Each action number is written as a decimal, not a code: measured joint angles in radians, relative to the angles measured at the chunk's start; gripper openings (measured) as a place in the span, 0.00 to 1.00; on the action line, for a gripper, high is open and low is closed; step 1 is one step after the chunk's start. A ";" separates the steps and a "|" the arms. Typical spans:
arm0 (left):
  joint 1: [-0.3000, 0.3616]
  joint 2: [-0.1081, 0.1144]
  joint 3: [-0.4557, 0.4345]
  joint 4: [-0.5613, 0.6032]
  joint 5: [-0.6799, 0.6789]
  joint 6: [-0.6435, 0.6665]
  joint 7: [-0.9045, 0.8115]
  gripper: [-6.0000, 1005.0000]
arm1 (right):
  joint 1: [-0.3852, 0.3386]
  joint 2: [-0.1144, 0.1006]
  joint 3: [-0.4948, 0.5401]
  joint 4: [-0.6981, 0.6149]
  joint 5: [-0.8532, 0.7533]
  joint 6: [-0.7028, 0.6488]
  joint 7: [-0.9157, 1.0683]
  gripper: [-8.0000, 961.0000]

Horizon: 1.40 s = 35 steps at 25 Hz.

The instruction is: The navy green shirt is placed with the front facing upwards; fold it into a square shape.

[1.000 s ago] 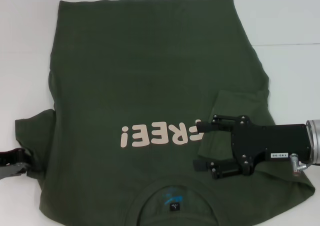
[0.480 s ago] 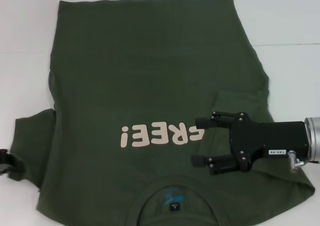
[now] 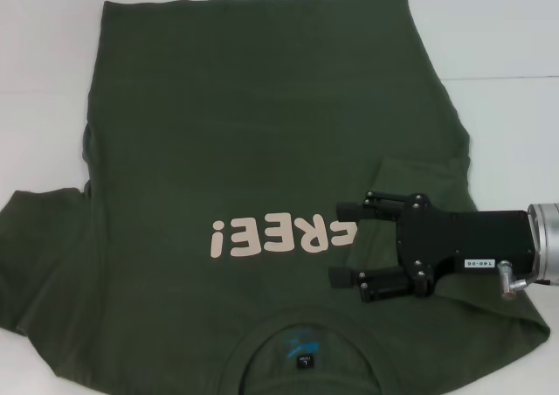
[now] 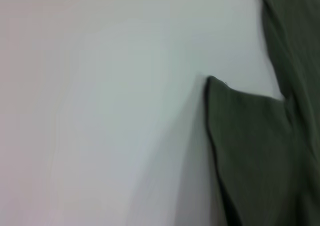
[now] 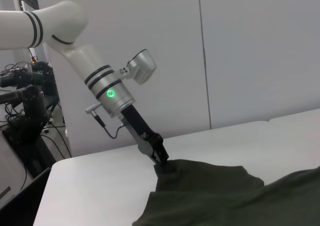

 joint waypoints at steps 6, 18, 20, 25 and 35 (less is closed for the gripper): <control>-0.003 0.000 -0.003 0.000 0.003 -0.061 -0.002 0.04 | 0.000 0.000 0.001 0.014 0.000 0.000 0.000 0.97; 0.005 0.001 -0.015 0.020 0.007 -0.145 -0.018 0.04 | 0.000 0.000 0.001 0.017 0.000 0.017 0.000 0.97; 0.004 0.002 -0.018 0.021 0.007 -0.145 -0.018 0.04 | 0.001 0.000 0.001 0.017 0.000 0.017 0.000 0.97; -0.014 0.002 -0.013 0.022 -0.025 -0.081 -0.016 0.04 | 0.007 0.001 0.000 0.019 0.000 0.018 0.000 0.97; -0.130 -0.010 0.001 -0.020 -0.270 0.116 -0.026 0.04 | 0.003 -0.002 0.005 0.024 0.000 0.018 -0.003 0.97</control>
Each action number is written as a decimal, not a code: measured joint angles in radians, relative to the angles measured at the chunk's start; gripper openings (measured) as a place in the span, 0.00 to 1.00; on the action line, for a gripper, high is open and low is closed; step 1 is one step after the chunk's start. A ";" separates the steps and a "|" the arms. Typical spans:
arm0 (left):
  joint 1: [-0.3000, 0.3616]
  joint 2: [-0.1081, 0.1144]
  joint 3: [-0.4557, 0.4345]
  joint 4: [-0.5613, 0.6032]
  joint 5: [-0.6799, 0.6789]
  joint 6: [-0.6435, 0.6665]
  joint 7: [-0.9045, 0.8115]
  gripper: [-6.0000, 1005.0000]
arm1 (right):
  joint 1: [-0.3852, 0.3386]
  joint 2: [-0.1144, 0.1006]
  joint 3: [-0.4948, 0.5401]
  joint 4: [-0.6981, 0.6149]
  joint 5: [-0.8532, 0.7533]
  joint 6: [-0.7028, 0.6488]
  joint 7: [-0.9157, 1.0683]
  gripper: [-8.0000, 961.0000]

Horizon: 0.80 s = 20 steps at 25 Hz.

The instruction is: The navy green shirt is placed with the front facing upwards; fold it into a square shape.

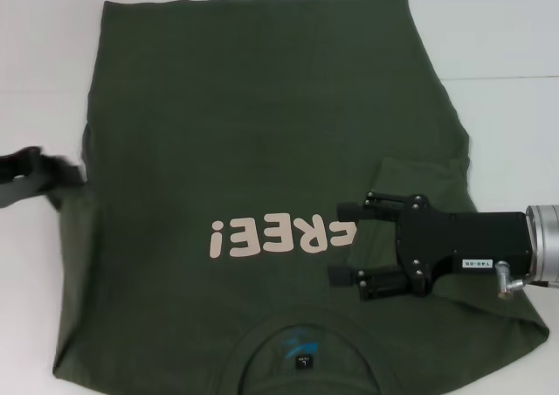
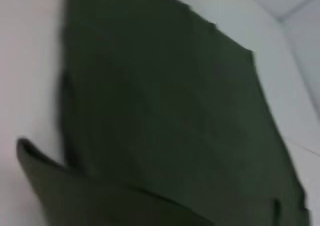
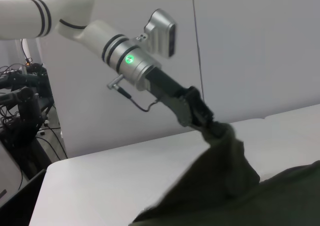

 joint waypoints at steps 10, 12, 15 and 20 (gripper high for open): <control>-0.070 -0.032 0.079 -0.174 -0.020 -0.129 0.008 0.04 | -0.008 -0.001 0.003 0.000 0.000 0.008 -0.005 0.97; -0.072 -0.035 0.091 -0.190 -0.025 -0.152 0.008 0.04 | -0.009 -0.001 0.003 0.000 0.000 0.009 -0.005 0.97; -0.077 -0.043 0.096 -0.217 -0.038 -0.188 0.015 0.05 | -0.009 -0.001 0.002 -0.001 0.000 0.010 -0.005 0.97; -0.082 -0.049 0.149 -0.262 -0.058 -0.257 0.027 0.05 | -0.009 -0.001 0.002 -0.001 0.000 0.010 -0.005 0.97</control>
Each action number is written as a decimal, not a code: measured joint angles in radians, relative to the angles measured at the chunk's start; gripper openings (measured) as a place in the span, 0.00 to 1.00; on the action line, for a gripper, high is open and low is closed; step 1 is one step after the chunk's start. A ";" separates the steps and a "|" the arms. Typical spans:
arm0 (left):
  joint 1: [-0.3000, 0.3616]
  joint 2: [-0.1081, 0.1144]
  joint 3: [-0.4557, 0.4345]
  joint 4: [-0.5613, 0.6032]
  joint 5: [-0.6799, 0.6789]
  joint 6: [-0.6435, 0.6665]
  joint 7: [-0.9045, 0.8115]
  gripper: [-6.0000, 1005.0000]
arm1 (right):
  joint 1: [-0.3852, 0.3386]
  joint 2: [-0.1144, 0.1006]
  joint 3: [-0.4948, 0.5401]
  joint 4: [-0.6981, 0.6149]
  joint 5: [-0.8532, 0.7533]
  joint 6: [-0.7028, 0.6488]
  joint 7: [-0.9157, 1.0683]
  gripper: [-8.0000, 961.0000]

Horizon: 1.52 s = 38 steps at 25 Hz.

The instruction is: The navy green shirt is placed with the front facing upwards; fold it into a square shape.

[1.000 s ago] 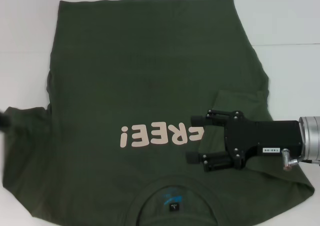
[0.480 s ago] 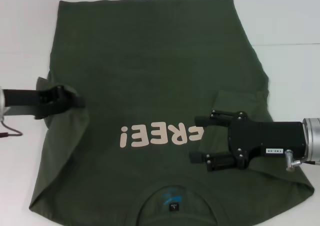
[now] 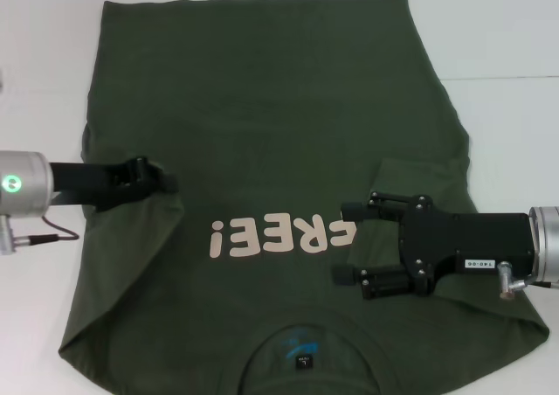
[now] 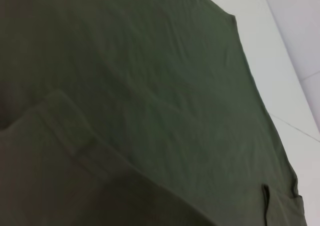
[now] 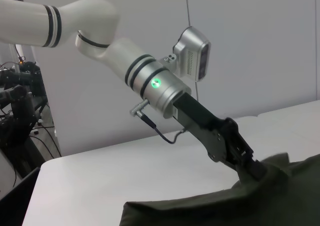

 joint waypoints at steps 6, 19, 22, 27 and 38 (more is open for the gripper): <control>0.000 -0.005 0.016 -0.069 -0.088 -0.043 0.053 0.05 | 0.000 0.000 0.000 0.000 0.000 0.000 0.000 0.96; 0.026 0.017 -0.011 -0.072 -0.152 -0.003 0.108 0.37 | 0.000 -0.002 0.001 -0.012 0.014 -0.008 0.014 0.97; 0.046 0.018 -0.046 -0.071 -0.222 0.045 0.207 0.54 | 0.000 -0.006 0.003 -0.062 0.040 -0.017 0.118 0.97; 0.066 0.018 -0.050 -0.071 -0.259 0.077 0.275 0.76 | 0.012 -0.014 -0.007 -0.209 -0.015 -0.006 0.450 0.97; 0.123 0.017 -0.052 -0.049 -0.393 0.221 0.555 0.91 | -0.014 -0.039 -0.008 -0.477 -0.187 -0.051 1.141 0.96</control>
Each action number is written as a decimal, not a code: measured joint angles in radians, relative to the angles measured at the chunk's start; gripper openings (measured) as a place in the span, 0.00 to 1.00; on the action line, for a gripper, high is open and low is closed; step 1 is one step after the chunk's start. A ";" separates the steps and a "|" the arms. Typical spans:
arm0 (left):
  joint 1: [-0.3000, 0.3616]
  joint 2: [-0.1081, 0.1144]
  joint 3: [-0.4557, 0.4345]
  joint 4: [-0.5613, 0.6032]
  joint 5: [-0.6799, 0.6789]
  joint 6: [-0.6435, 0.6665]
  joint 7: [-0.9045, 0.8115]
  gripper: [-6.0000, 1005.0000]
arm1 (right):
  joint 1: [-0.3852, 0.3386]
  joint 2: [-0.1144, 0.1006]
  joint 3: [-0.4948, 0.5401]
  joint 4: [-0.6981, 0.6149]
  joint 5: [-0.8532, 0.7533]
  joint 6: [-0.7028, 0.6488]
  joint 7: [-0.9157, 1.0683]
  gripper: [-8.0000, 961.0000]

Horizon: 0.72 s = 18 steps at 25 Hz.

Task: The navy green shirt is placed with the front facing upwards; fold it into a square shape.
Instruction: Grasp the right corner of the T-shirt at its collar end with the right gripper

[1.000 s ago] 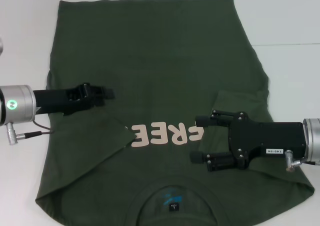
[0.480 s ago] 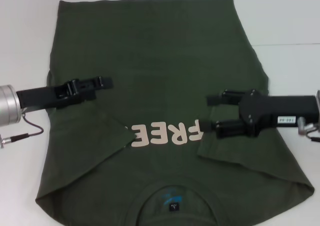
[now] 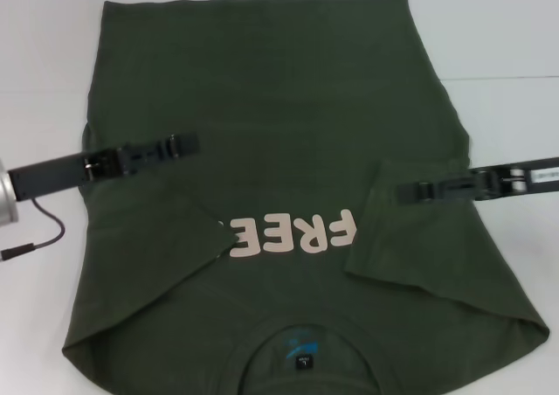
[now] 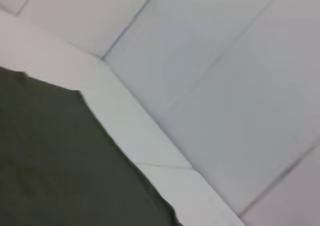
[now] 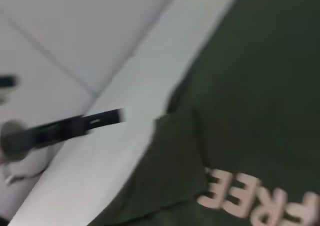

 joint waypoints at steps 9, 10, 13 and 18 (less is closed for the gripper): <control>0.007 0.020 0.020 0.042 0.076 0.215 0.236 0.91 | -0.061 -0.055 0.093 0.025 -0.111 -0.061 0.207 0.96; 0.006 0.019 0.028 0.052 0.087 0.243 0.271 0.91 | -0.071 -0.055 0.100 0.025 -0.129 -0.065 0.217 0.96; 0.005 0.017 0.045 0.062 0.095 0.276 0.321 0.91 | -0.094 -0.056 0.115 0.033 -0.170 -0.074 0.238 0.95; -0.010 0.014 0.049 0.047 0.089 0.271 0.369 0.91 | -0.114 -0.071 0.180 0.063 -0.195 -0.118 0.248 0.95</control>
